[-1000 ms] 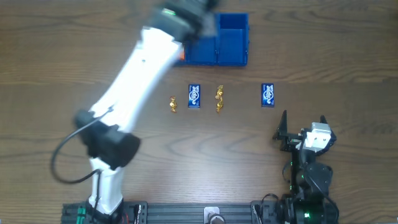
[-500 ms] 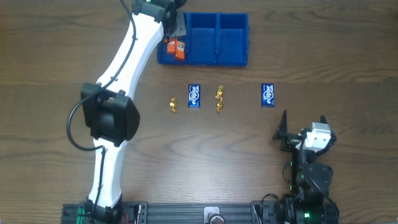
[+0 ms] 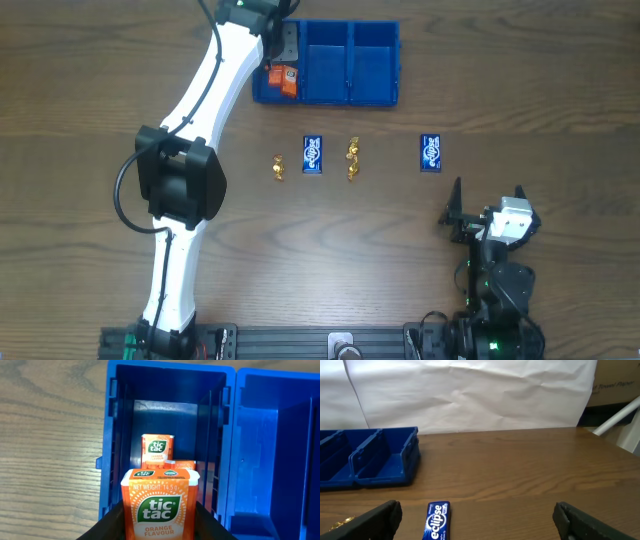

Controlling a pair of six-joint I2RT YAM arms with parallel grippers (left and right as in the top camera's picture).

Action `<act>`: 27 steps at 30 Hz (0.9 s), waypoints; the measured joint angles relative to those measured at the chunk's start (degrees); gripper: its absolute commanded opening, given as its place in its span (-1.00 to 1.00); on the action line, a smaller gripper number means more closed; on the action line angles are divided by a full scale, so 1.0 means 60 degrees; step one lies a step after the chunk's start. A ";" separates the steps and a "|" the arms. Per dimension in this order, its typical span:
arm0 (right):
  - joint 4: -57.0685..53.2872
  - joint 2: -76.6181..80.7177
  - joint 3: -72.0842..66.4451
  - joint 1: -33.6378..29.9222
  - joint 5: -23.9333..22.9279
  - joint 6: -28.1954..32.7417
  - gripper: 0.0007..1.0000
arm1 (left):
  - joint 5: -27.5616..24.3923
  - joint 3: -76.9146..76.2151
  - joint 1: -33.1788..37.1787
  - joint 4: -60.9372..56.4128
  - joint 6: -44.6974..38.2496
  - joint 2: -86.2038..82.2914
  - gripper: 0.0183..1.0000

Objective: Sort Candies Into Trays

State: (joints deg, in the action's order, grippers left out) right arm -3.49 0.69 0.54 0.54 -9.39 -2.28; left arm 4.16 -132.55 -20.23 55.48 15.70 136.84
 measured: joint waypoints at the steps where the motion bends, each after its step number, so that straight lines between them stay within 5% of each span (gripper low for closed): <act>1: 0.0000 0.0000 0.0000 0.0000 -0.0004 0.0000 1.00 | -0.0004 0.0000 0.0000 0.0000 -0.0120 0.0000 -0.38; 5: 0.0000 0.0000 0.0000 0.0000 0.0000 0.0000 1.00 | -0.0055 0.0000 0.0000 0.0000 -0.0372 0.0000 -0.24; 7: 0.0000 0.0000 0.0000 0.0000 0.0000 0.0000 1.00 | -0.0073 0.0000 0.0000 0.0000 -0.0408 0.0000 0.51; 9: 0.0000 0.0000 0.0000 0.0000 0.0000 0.0000 1.00 | -0.0084 0.0000 0.0000 0.0000 -0.0481 0.0000 1.00; 27: 0.0000 0.0000 0.0000 0.0000 0.0000 0.0000 1.00 | -0.0390 0.0197 -0.0076 -0.0007 0.0149 -0.1166 1.00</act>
State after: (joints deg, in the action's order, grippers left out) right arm -3.49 0.69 0.54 0.54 -9.39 -2.28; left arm 1.83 -131.37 -20.69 55.44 16.60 129.84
